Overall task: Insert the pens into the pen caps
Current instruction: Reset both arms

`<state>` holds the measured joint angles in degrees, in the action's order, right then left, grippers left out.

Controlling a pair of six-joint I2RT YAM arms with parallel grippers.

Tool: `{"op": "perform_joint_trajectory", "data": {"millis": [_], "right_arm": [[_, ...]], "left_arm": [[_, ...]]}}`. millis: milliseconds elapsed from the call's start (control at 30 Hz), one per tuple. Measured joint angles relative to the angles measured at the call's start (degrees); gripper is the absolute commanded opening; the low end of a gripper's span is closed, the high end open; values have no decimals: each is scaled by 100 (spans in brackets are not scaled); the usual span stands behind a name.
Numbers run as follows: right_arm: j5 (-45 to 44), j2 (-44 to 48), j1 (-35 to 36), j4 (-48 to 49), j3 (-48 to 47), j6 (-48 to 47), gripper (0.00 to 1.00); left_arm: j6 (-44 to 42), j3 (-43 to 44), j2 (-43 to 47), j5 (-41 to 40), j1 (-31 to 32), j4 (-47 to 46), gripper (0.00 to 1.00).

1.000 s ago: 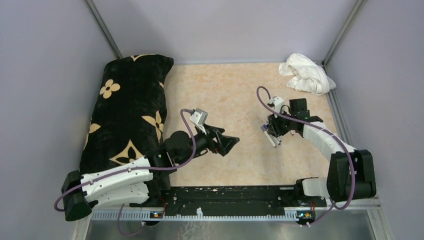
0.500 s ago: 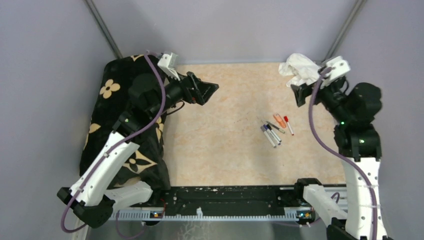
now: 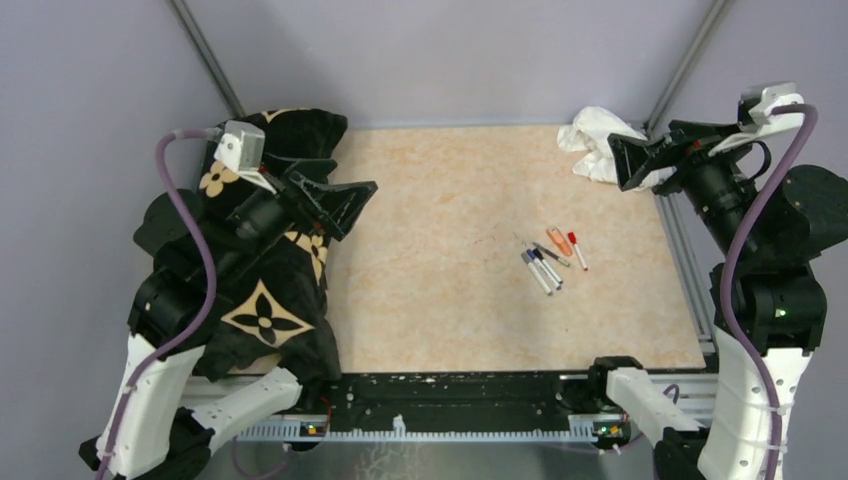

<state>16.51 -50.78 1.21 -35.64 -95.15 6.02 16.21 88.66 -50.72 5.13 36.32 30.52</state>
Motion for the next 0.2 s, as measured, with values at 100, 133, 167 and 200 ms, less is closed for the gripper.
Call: {"op": "perform_joint_trajectory", "data": {"millis": [100, 133, 167, 200], "right_arm": [[-81, -52, 0, -155, -52, 87, 99], [-103, -57, 0, -184, -55, 109, 99], [-122, -57, 0, -210, -55, 118, 99], [-149, -57, 0, -216, -55, 129, 99]], "left_arm": [[-76, 50, 155, -92, 0, 138, 99], [-87, 50, 170, -107, 0, 170, 99], [-103, 46, 177, -114, 0, 203, 99], [-111, 24, 175, -118, 0, 225, 99]]}}
